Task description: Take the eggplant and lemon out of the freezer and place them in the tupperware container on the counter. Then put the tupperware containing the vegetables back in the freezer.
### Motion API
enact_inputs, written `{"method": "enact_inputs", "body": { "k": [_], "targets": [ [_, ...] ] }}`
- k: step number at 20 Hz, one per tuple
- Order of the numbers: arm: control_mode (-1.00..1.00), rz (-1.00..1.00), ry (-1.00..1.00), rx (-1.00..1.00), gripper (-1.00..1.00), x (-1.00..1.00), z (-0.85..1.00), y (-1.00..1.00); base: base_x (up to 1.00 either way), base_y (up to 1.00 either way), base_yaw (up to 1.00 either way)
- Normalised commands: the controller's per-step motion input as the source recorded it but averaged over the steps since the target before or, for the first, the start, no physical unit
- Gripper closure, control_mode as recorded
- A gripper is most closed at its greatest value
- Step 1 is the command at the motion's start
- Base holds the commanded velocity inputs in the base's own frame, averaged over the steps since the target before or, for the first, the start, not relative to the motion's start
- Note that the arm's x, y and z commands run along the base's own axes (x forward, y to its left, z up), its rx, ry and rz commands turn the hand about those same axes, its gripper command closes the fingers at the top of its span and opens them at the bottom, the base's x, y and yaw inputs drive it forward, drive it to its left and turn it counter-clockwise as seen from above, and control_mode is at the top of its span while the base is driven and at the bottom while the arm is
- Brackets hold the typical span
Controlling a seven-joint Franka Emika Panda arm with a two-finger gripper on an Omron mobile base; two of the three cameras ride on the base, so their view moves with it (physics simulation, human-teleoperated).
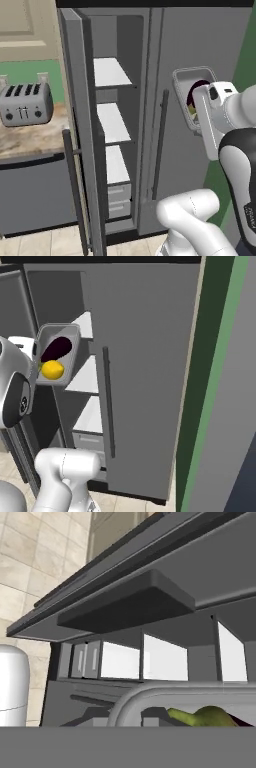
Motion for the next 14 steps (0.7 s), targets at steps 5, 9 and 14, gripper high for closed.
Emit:
{"method": "enact_inputs", "body": {
  "k": [5, 9, 14],
  "targets": [
    [1.00, 0.00, 0.00, 0.00, 1.00, 0.00, 0.00, 0.00, -0.07, -0.52, 0.00],
    [1.00, 0.00, 0.00, 0.00, 1.00, 0.00, 0.00, 0.00, 0.01, -0.09, 0.00],
    [1.00, 0.00, 0.00, 0.00, 1.00, 0.00, 0.00, 0.00, 0.08, 0.00, 0.00]
  ]
}}
